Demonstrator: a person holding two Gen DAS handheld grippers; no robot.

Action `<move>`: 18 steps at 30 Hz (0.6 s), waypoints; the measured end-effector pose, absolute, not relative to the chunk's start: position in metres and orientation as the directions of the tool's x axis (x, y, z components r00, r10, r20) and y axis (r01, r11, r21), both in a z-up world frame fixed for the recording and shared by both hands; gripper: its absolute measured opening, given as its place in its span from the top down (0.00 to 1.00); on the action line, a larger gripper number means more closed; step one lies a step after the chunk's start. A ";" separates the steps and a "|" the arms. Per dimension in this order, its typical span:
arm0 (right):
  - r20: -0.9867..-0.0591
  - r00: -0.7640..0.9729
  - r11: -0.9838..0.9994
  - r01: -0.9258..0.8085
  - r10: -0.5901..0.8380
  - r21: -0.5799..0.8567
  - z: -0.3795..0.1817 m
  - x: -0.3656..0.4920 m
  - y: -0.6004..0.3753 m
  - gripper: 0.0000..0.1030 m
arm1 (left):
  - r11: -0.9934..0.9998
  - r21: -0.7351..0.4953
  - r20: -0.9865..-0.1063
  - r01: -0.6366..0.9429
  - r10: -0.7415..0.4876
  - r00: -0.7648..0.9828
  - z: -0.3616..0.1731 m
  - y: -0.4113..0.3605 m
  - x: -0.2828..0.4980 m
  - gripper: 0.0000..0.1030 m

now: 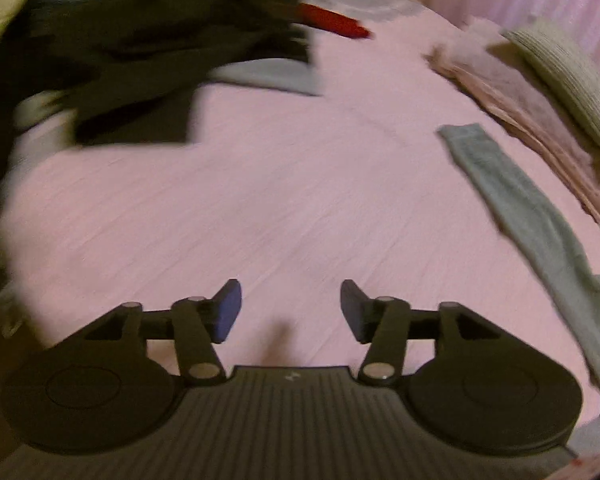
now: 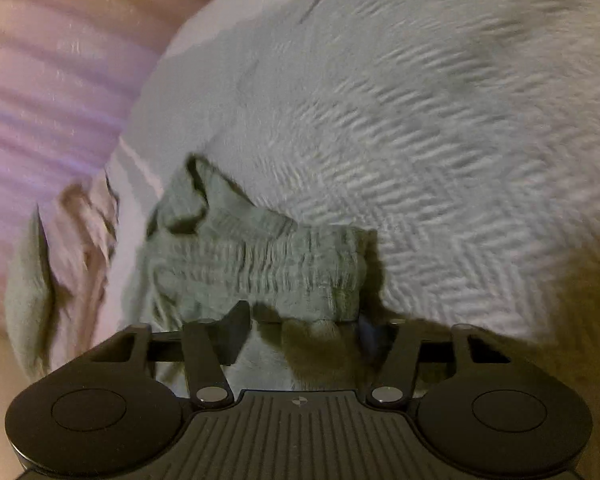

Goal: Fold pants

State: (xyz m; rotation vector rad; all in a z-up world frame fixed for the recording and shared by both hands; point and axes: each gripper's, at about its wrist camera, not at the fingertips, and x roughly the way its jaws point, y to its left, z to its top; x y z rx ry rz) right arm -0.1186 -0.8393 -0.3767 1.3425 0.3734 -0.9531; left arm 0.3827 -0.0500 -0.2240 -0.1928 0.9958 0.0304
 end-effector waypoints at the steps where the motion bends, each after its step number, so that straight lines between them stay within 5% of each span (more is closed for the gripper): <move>1: -0.719 0.594 -0.067 0.753 -0.361 0.655 -0.375 -0.124 -0.840 0.75 | 0.978 -0.145 -0.840 -0.147 -0.043 0.541 -0.222 -0.040 0.363 0.45; 6: -0.700 0.612 -0.015 0.749 -0.367 0.663 -0.351 -0.155 -0.833 0.79 | 0.927 -0.267 -0.873 -0.264 -0.116 0.474 -0.242 -0.023 0.302 0.33; 12: -0.695 0.622 0.010 0.748 -0.362 0.664 -0.348 -0.156 -0.830 0.79 | 0.884 -0.450 -0.811 -0.129 -0.344 0.473 -0.279 -0.089 0.316 0.24; 15: -0.690 0.625 0.007 0.743 -0.366 0.669 -0.345 -0.155 -0.828 0.79 | 0.940 -0.341 -0.818 -0.021 -0.286 0.499 -0.266 -0.129 0.325 0.24; 18: -0.689 0.625 0.012 0.744 -0.367 0.668 -0.342 -0.153 -0.828 0.79 | 0.978 -0.190 -0.844 0.091 -0.210 0.493 -0.253 -0.167 0.321 0.14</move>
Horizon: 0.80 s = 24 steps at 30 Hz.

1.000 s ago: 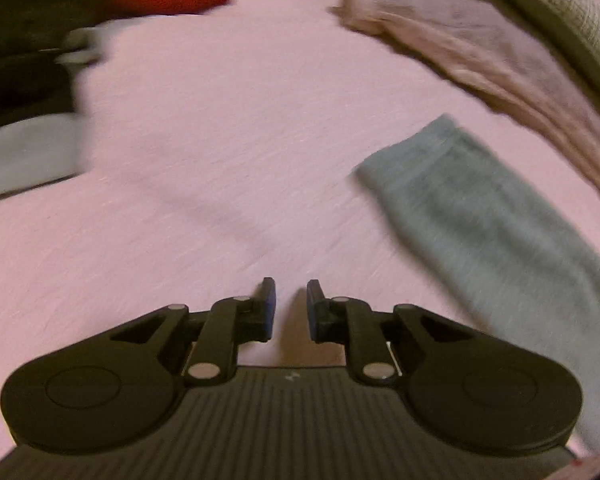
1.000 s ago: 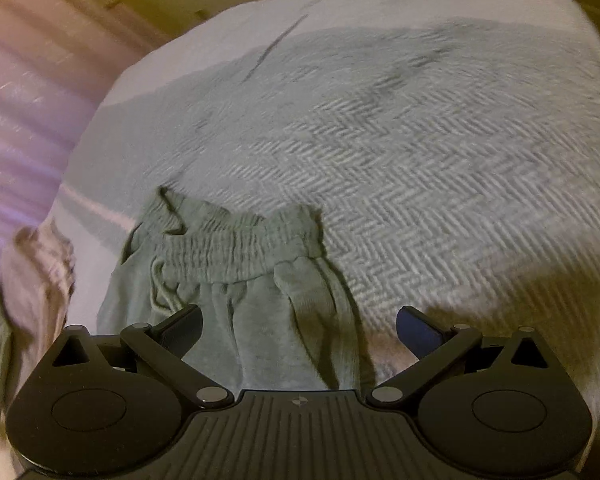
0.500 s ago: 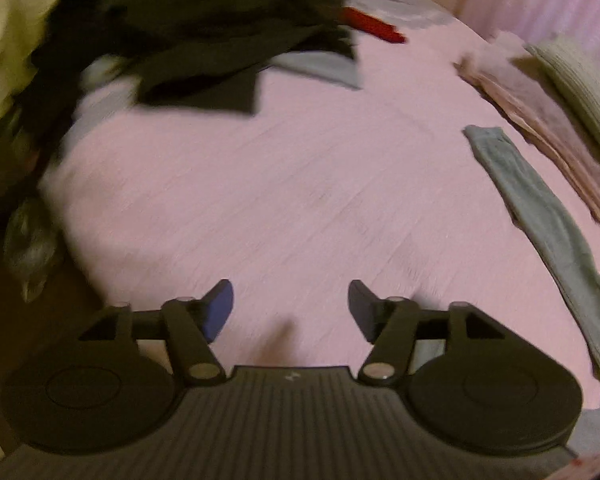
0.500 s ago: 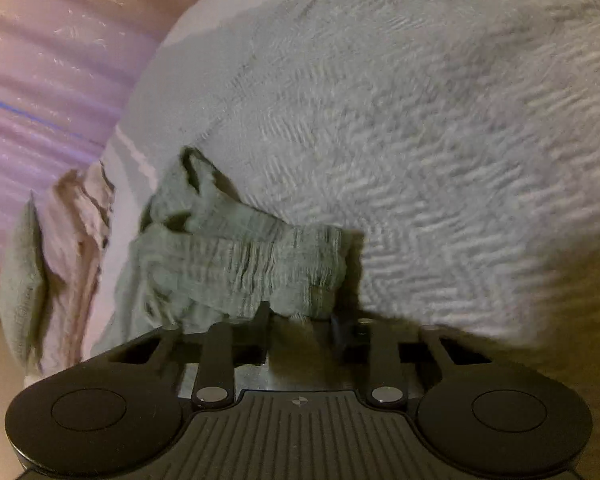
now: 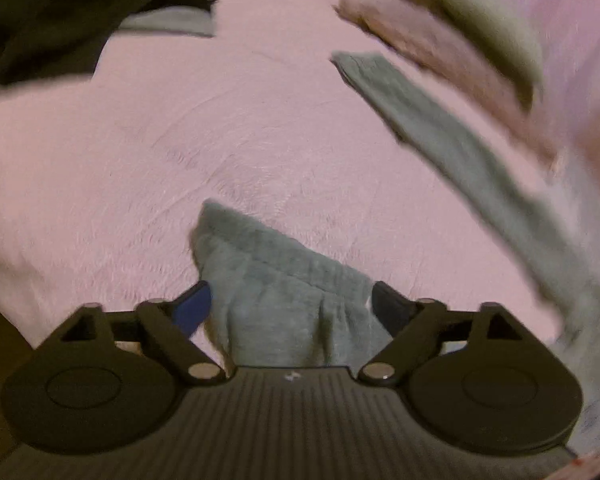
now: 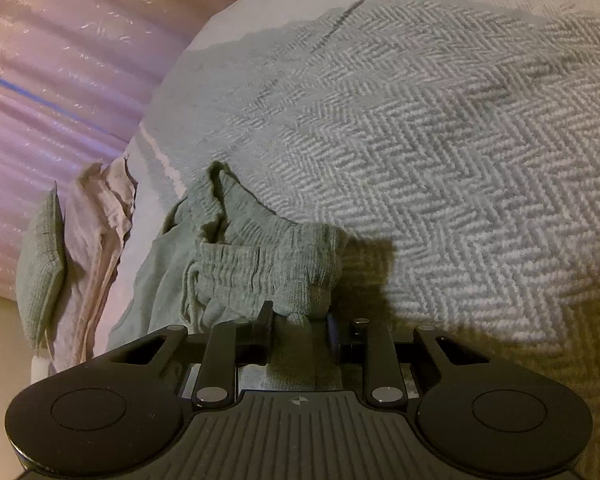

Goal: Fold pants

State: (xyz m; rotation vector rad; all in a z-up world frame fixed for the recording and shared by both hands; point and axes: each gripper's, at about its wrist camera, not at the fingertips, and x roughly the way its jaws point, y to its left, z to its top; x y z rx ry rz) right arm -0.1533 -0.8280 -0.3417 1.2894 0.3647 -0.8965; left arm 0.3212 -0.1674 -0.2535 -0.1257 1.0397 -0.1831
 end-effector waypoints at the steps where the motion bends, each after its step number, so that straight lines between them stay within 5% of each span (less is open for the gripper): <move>1: -0.691 0.623 0.005 0.744 -0.367 0.668 -0.342 -0.152 -0.829 0.79 | 0.984 -0.151 -0.857 0.089 -0.176 0.484 -0.255 -0.179 0.322 0.13; 4: -0.695 0.613 -0.010 0.747 -0.375 0.665 -0.346 -0.151 -0.827 0.79 | 0.989 -0.150 -0.903 0.016 -0.143 0.405 -0.273 -0.206 0.330 0.10; 8: -0.692 0.609 -0.028 0.743 -0.388 0.669 -0.348 -0.151 -0.824 0.79 | 0.998 0.052 -0.933 -0.042 0.063 0.355 -0.306 -0.243 0.342 0.12; 9: -0.692 0.608 -0.027 0.743 -0.388 0.669 -0.347 -0.151 -0.824 0.79 | 0.994 0.085 -0.926 -0.064 0.103 0.363 -0.310 -0.244 0.342 0.19; 11: -0.695 0.608 -0.028 0.745 -0.385 0.667 -0.346 -0.151 -0.825 0.79 | 0.993 0.021 -0.907 -0.113 0.066 0.415 -0.304 -0.228 0.334 0.59; 13: -0.692 0.611 -0.027 0.742 -0.384 0.670 -0.345 -0.152 -0.826 0.79 | 0.991 -0.053 -0.890 -0.120 0.007 0.457 -0.287 -0.212 0.330 0.88; 19: -0.664 0.619 -0.054 0.713 -0.420 0.699 -0.322 -0.151 -0.822 0.83 | 0.967 -0.251 -0.800 -0.042 -0.183 0.572 -0.202 -0.162 0.368 0.89; 24: -0.573 0.659 -0.026 0.645 -0.488 0.764 -0.267 -0.162 -0.801 0.85 | 0.913 -0.397 -0.606 0.089 -0.334 0.722 -0.104 -0.141 0.422 0.89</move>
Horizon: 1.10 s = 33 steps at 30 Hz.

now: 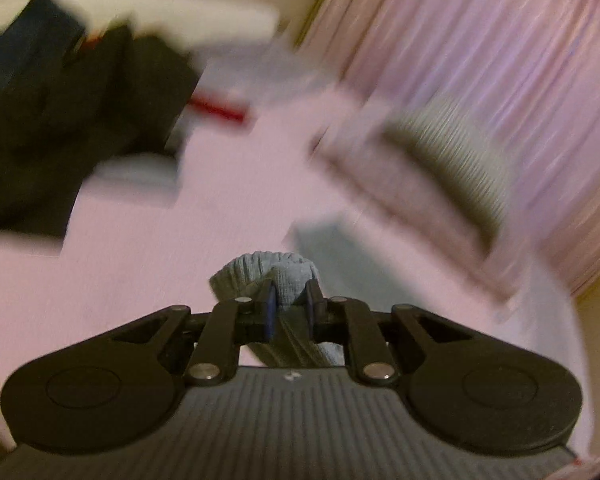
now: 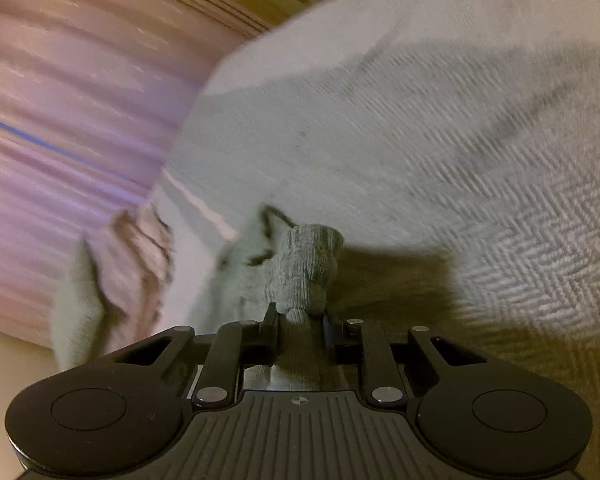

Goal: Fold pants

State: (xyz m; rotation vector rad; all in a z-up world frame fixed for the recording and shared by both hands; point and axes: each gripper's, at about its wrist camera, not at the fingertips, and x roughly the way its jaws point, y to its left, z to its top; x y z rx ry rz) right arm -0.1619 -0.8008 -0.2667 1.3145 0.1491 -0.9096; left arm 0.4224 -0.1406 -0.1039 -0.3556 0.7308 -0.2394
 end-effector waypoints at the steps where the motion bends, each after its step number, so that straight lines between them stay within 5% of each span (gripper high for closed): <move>1: -0.557 0.666 -0.020 0.633 -0.496 0.774 -0.257 -0.166 -0.795 0.85 | 0.906 -0.409 -0.578 0.108 -0.349 0.738 -0.089 -0.136 0.430 0.89; 6: -0.506 0.687 0.057 0.620 -0.522 0.783 -0.229 -0.188 -0.738 0.85 | 0.904 -0.417 -0.581 0.088 -0.340 0.740 -0.105 -0.091 0.435 0.88; 12: -0.714 0.564 -0.132 0.739 -0.415 0.661 -0.330 -0.200 -0.684 0.84 | 0.949 -0.250 -0.874 -0.193 -0.135 0.467 -0.306 -0.021 0.423 0.88; 14: -0.738 0.523 -0.185 0.748 -0.426 0.637 -0.353 -0.202 -0.669 0.82 | 0.927 -0.291 -0.868 -0.237 -0.151 0.473 -0.333 -0.003 0.411 0.79; 18: -0.736 0.520 -0.150 0.763 -0.434 0.628 -0.338 -0.199 -0.675 0.69 | 0.945 -0.278 -0.830 -0.173 -0.146 0.538 -0.305 -0.002 0.395 0.76; 21: -0.725 0.529 -0.105 0.772 -0.441 0.627 -0.326 -0.203 -0.680 0.42 | 0.937 -0.301 -0.792 -0.180 -0.140 0.594 -0.289 0.003 0.386 0.47; 22: -0.731 0.527 -0.109 0.775 -0.432 0.623 -0.327 -0.203 -0.679 0.40 | 0.934 -0.293 -0.804 -0.202 -0.126 0.581 -0.295 0.000 0.388 0.42; 25: -0.847 0.436 -0.119 0.865 -0.305 0.488 -0.332 -0.201 -0.683 0.39 | 0.978 -0.106 -0.894 -0.181 -0.014 0.447 -0.306 -0.020 0.396 0.56; 27: -0.869 0.378 -0.094 0.900 -0.318 0.426 -0.309 -0.215 -0.684 0.38 | 0.986 -0.079 -0.873 -0.147 0.003 0.489 -0.285 -0.033 0.394 0.54; 33: -0.776 0.447 0.082 0.883 -0.445 0.462 -0.243 -0.209 -0.756 0.38 | 0.996 -0.089 -0.801 -0.006 -0.068 0.595 -0.235 -0.100 0.458 0.45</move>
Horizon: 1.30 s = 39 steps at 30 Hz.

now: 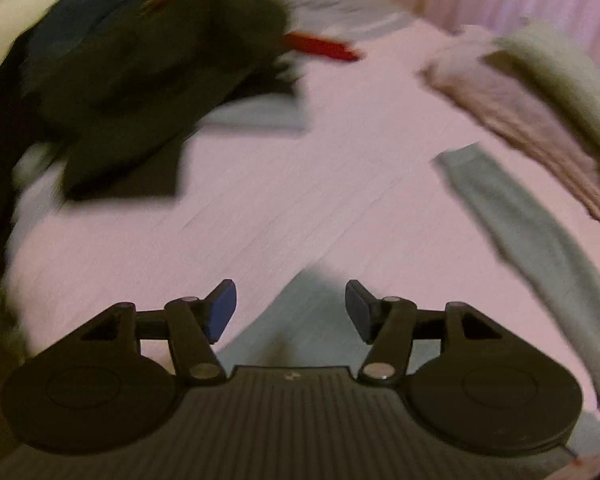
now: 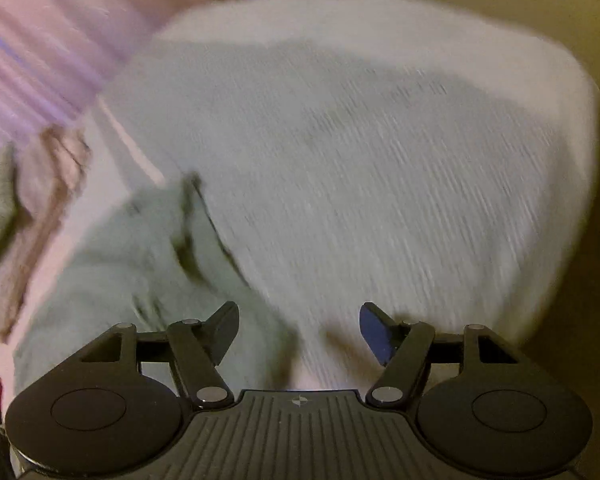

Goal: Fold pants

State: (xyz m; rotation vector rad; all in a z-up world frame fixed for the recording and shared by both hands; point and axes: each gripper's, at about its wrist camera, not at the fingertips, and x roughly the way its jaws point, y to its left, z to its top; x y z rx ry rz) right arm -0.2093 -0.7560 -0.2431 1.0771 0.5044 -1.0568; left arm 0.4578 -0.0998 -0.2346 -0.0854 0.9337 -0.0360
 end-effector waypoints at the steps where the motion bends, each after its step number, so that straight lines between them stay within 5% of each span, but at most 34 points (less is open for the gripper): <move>1: -0.749 0.478 0.104 0.866 -0.459 0.489 -0.240 -0.200 -0.770 0.38 | 0.994 -0.106 -0.797 0.033 -0.105 0.595 -0.237 -0.119 0.478 0.43; 5: -0.684 0.581 0.200 0.806 -0.441 0.557 -0.255 -0.121 -0.834 0.38 | 0.964 -0.233 -0.798 0.130 -0.265 0.541 -0.274 -0.193 0.557 0.35; 13: -0.674 0.647 -0.026 0.714 -0.358 0.700 -0.334 -0.043 -0.879 0.39 | 0.925 -0.363 -0.787 0.116 -0.371 0.494 -0.355 -0.270 0.673 0.35; 16: -0.651 0.650 -0.047 0.693 -0.391 0.720 -0.340 -0.039 -0.886 0.65 | 0.920 -0.387 -0.790 0.067 -0.368 0.491 -0.372 -0.280 0.706 0.36; 17: -0.653 0.641 -0.049 0.698 -0.403 0.715 -0.340 -0.036 -0.889 0.93 | 0.920 -0.388 -0.802 0.053 -0.365 0.472 -0.380 -0.285 0.716 0.45; 18: -0.664 0.623 -0.047 0.714 -0.414 0.699 -0.339 -0.032 -0.891 1.00 | 0.921 -0.387 -0.813 0.057 -0.369 0.451 -0.387 -0.289 0.723 0.64; 19: -0.656 0.611 -0.029 0.721 -0.443 0.692 -0.335 -0.032 -0.890 1.00 | 0.929 -0.362 -0.819 0.077 -0.356 0.450 -0.389 -0.293 0.726 0.88; 22: -0.598 0.575 -0.006 0.718 -0.558 0.696 -0.315 -0.038 -0.889 1.00 | 0.920 -0.333 -0.749 0.209 -0.392 0.533 -0.381 -0.289 0.721 0.88; 26: -0.690 0.541 -0.019 0.781 -0.481 0.624 -0.320 -0.029 -0.902 1.00 | 0.937 -0.233 -0.819 0.259 -0.333 0.468 -0.411 -0.296 0.733 0.84; 28: -0.696 0.540 -0.019 0.783 -0.473 0.621 -0.316 -0.027 -0.893 0.82 | 0.940 -0.204 -0.831 0.272 -0.313 0.460 -0.403 -0.303 0.733 0.82; 29: -0.687 0.556 -0.013 0.773 -0.469 0.634 -0.312 -0.027 -0.886 0.48 | 0.935 -0.200 -0.829 0.294 -0.321 0.457 -0.394 -0.301 0.731 0.81; 30: -0.675 0.574 -0.017 0.756 -0.463 0.654 -0.309 -0.029 -0.880 0.31 | 0.929 -0.195 -0.825 0.314 -0.328 0.460 -0.387 -0.298 0.728 0.77; 32: -0.666 0.598 -0.005 0.742 -0.446 0.670 -0.305 -0.030 -0.874 0.31 | 0.941 -0.163 -0.816 0.297 -0.297 0.496 -0.370 -0.283 0.719 0.67; 39: -0.755 0.504 -0.045 0.819 -0.420 0.572 -0.343 -0.028 -0.892 0.41 | 0.959 -0.219 -0.837 0.182 -0.280 0.471 -0.373 -0.240 0.680 0.66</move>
